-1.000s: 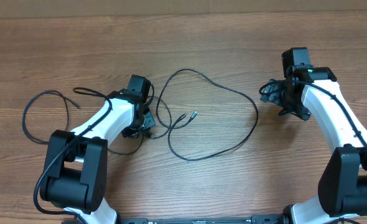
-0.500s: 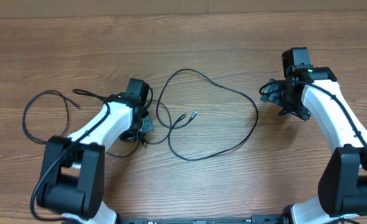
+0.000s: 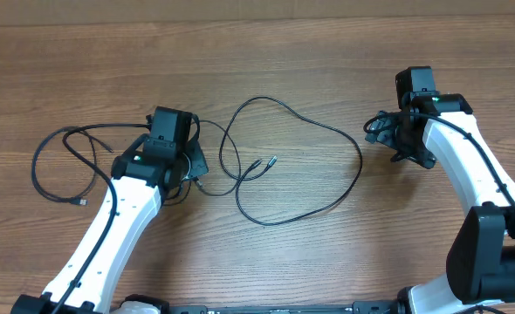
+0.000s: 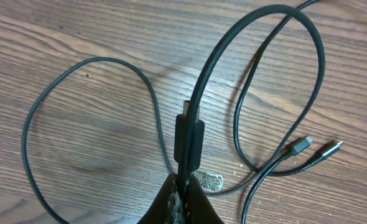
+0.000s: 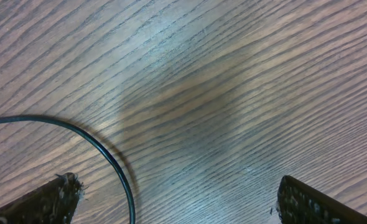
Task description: Untangle cables
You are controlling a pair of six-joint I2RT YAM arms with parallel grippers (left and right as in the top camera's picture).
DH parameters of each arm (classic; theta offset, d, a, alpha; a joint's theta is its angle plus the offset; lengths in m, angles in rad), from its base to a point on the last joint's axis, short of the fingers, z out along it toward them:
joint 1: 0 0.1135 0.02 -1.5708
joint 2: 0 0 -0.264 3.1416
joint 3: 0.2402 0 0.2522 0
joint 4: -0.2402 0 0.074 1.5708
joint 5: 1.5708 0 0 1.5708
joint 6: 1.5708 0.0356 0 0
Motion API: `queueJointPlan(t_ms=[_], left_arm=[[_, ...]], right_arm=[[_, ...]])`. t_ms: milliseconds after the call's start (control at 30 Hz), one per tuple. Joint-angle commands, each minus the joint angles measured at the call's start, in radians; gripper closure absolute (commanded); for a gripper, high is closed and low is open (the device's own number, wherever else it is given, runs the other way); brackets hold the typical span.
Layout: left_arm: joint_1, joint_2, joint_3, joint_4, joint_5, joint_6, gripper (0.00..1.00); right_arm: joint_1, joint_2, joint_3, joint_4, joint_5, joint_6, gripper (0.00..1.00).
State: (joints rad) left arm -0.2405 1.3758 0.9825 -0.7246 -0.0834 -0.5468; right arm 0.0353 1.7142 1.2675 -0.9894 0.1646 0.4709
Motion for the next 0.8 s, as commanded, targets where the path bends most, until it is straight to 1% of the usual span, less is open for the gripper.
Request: queueJointPlan(t_ms=[0, 100, 167, 233, 400, 500, 567, 633, 667, 700, 767], left_arm=[[0.005, -0.023, 0.002, 0.004, -0.006, 0.017, 0.96], [0.005, -0.022, 0.002, 0.003, -0.021, 0.017, 0.96], [0.005, -0.022, 0.002, 0.004, -0.074, 0.028, 0.96], [0.006, -0.023, 0.002, 0.005, -0.193, 0.027, 0.96], [0.006, -0.023, 0.002, 0.050, -0.579, 0.027, 0.96], [0.007, -0.023, 0.002, 0.118, -0.795, 0.027, 0.96], [0.016, -0.023, 0.002, 0.182, -0.874, 0.028, 0.96], [0.040, -0.022, 0.002, 0.290, -0.941, 0.045, 0.96], [0.050, -0.022, 0.002, 0.328, -0.951, 0.068, 0.96], [0.069, -0.022, 0.002, 0.388, -0.951, 0.115, 0.96], [0.117, -0.022, 0.002, 0.510, -0.929, 0.241, 0.96]], right_arm=[[0.003, 0.005, -0.005, 0.001, 0.014, -0.001, 0.00], [0.003, 0.005, -0.005, 0.001, 0.014, -0.001, 0.00], [0.003, 0.005, -0.005, 0.001, 0.014, -0.001, 0.00], [0.003, 0.005, -0.005, 0.001, 0.014, -0.001, 0.00], [0.003, 0.005, -0.005, 0.001, 0.014, -0.001, 0.00], [0.003, 0.005, -0.005, 0.001, 0.014, -0.001, 0.00], [0.003, 0.005, -0.005, 0.001, 0.014, -0.001, 0.00], [0.003, 0.005, -0.005, 0.001, 0.014, -0.001, 0.00], [0.003, 0.005, -0.005, 0.001, 0.014, -0.001, 0.00], [0.003, 0.005, -0.005, 0.001, 0.015, -0.001, 0.00], [0.003, 0.005, -0.005, 0.001, 0.014, -0.001, 0.00]])
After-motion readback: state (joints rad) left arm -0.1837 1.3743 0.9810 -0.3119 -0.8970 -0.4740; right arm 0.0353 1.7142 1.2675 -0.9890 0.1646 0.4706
